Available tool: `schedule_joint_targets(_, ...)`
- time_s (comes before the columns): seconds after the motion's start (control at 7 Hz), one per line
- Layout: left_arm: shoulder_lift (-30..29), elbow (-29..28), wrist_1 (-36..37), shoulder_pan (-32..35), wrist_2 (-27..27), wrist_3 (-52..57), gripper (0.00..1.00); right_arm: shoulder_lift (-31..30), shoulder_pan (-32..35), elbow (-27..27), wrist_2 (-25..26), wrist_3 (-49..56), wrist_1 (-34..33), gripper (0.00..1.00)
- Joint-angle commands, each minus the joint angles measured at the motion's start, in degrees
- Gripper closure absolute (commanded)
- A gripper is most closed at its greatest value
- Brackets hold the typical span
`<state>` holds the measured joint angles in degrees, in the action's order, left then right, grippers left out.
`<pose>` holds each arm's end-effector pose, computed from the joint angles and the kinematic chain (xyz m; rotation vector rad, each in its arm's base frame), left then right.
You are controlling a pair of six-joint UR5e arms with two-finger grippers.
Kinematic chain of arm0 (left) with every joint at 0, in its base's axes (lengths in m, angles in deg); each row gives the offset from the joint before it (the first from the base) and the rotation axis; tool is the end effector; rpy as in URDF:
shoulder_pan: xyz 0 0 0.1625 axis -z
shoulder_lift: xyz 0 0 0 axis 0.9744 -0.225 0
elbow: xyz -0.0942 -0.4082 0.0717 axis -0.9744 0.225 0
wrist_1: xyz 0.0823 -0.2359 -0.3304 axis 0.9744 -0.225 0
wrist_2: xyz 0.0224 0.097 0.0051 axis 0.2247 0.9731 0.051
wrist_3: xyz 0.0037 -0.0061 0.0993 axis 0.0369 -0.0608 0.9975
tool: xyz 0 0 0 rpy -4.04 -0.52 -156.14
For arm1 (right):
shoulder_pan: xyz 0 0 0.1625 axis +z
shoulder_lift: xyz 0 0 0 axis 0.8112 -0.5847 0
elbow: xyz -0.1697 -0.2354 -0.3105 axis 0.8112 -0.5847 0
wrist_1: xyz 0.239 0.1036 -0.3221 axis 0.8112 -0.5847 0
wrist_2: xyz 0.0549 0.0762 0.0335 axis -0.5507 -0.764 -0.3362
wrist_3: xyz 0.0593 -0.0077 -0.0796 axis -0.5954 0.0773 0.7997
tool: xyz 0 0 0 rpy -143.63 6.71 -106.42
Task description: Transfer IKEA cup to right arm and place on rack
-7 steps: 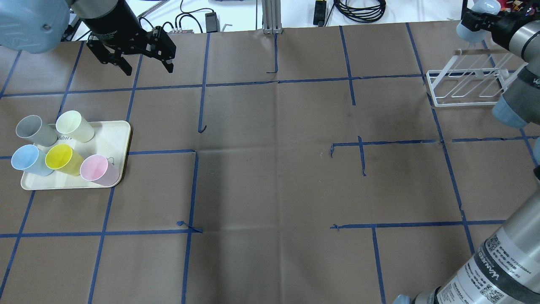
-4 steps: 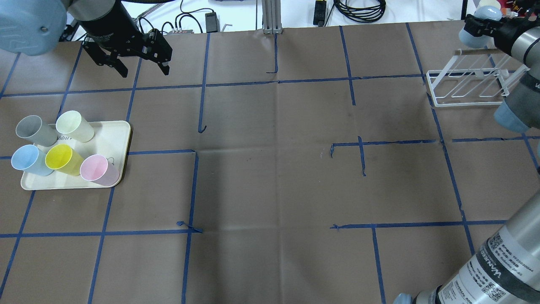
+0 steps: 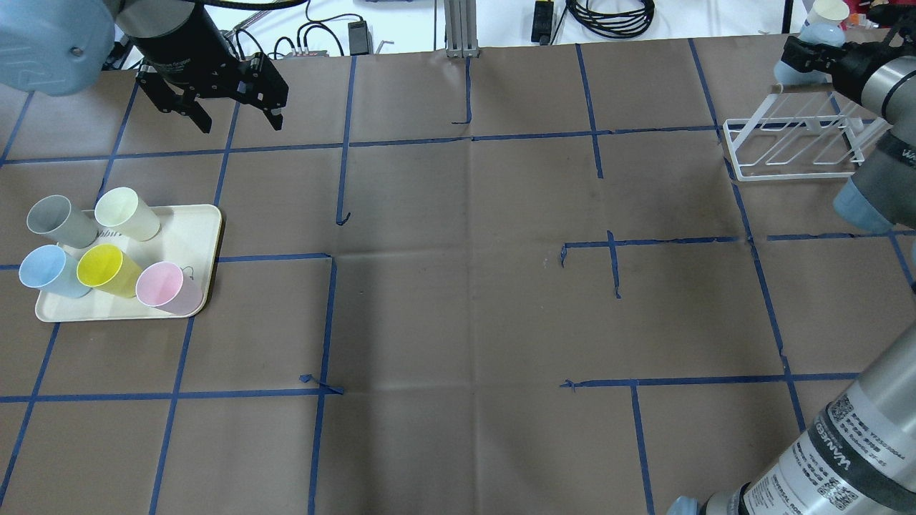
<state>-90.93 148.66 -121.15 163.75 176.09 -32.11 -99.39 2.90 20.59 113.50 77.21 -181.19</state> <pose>-0.1024 -0.5805 0.4695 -0.0391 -3.1247 0.0615 -0.1946 -0.6506 0.2635 0.0512 2.5327 -1.6329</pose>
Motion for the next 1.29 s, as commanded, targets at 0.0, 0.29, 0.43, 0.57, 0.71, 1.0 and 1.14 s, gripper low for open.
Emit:
schedule_joint_targets(0.0,0.0,0.0,0.2,0.0,0.1,0.0,0.01,-0.1,0.0,0.0,0.1,-0.3,0.1,0.0)
schedule_joint_targets(0.29,0.0,0.0,0.1,0.0,0.1,-0.2,0.01,-0.2,0.1,0.0,0.2,-0.3,0.1,0.0)
schedule_joint_targets(0.43,0.2,0.0,-0.2,0.1,0.2,-0.4,0.01,-0.4,0.1,-0.1,0.2,-0.2,0.9,0.0)
schedule_joint_targets(0.57,0.1,0.0,-0.1,0.0,0.2,-0.4,0.01,-1.1,0.3,-0.8,0.2,-0.2,5.6,0.0)
schedule_joint_targets(0.71,0.1,0.1,-0.4,-0.1,0.2,-0.4,0.01,-2.5,0.5,-0.9,0.2,0.3,9.0,0.0)
schedule_joint_targets(1.0,0.2,0.2,-1.0,-0.3,0.2,-0.3,0.01,-7.3,2.3,-2.0,0.2,0.6,17.1,0.0)
schedule_joint_targets(1.14,0.0,1.0,-1.6,-2.2,0.2,0.6,0.01,-9.7,3.9,-2.4,0.2,0.6,18.3,0.0)
